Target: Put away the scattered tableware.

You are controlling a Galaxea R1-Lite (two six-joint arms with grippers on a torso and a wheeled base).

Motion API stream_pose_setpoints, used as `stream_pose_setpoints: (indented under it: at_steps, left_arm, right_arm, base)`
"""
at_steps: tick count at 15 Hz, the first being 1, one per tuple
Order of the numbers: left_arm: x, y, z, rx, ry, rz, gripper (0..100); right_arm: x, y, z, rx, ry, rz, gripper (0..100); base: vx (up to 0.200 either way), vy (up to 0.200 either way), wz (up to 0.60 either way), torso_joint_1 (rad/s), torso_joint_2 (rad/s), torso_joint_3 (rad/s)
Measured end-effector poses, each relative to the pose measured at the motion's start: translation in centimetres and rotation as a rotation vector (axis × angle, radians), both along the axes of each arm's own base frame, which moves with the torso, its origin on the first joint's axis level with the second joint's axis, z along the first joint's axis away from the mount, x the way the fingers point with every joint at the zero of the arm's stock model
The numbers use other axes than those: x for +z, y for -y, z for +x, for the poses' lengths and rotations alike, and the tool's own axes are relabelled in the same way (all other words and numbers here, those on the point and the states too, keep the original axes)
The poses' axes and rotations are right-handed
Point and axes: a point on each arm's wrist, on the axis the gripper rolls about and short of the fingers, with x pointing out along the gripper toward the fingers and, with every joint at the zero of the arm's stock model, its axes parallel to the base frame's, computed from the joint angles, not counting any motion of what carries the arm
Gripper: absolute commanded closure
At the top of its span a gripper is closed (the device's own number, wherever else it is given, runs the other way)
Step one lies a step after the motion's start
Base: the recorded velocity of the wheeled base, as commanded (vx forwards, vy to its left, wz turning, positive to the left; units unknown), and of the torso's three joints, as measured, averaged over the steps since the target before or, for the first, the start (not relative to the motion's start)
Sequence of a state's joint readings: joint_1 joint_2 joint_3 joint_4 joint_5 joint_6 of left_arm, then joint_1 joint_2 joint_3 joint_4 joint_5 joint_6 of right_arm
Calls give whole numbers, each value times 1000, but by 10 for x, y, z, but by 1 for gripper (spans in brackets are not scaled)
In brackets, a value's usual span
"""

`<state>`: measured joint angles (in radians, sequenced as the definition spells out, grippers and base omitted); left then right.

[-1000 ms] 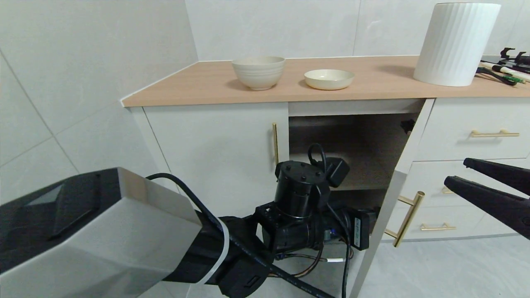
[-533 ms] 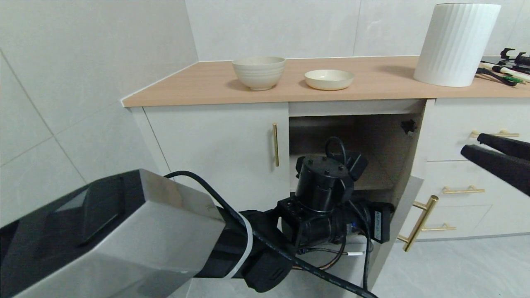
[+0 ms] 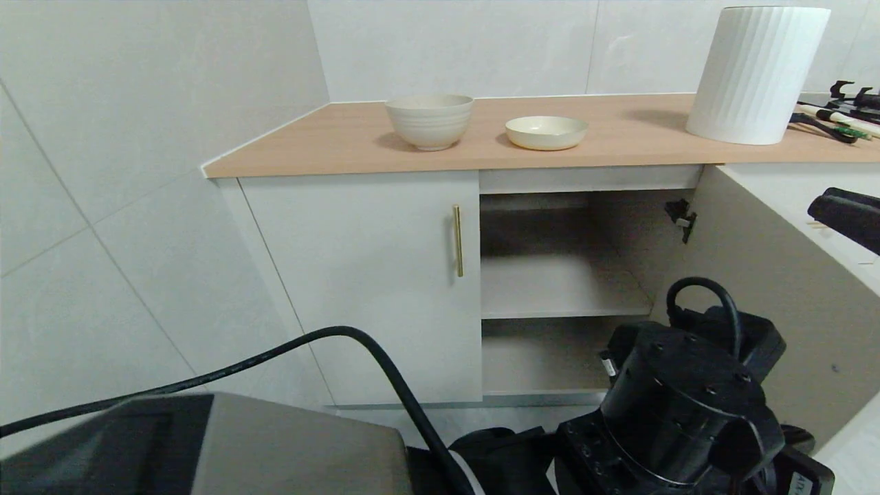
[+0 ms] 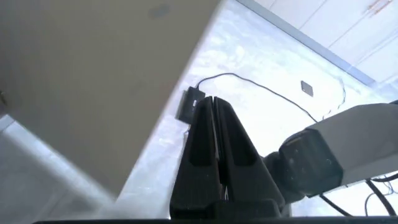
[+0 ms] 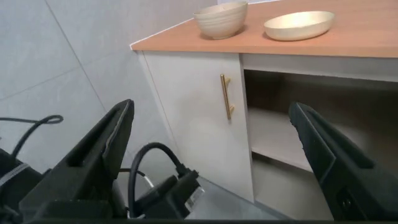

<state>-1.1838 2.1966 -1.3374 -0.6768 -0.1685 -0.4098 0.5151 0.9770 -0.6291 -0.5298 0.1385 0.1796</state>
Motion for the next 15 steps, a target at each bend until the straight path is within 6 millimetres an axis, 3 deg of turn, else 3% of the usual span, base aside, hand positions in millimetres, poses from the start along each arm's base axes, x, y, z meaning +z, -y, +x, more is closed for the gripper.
stream_pose_setpoints:
  at_steps: [6, 11, 15]
  left_arm:
    - [7, -68, 54, 243, 1, 38, 100]
    - [25, -180, 78, 482, 78, 121, 100]
    - [41, -265, 68, 666, 123, 158, 100]
  right_arm:
    - [-14, -7, 13, -1, -121, -69, 0]
    - [-18, -38, 67, 2, -221, -128, 0]
    - [-22, -51, 103, -9, -264, -161, 0]
  base:
    - [0, 0, 0, 0, 0, 0]
    - [0, 0, 0, 0, 0, 0]
    - [0, 0, 0, 0, 0, 0]
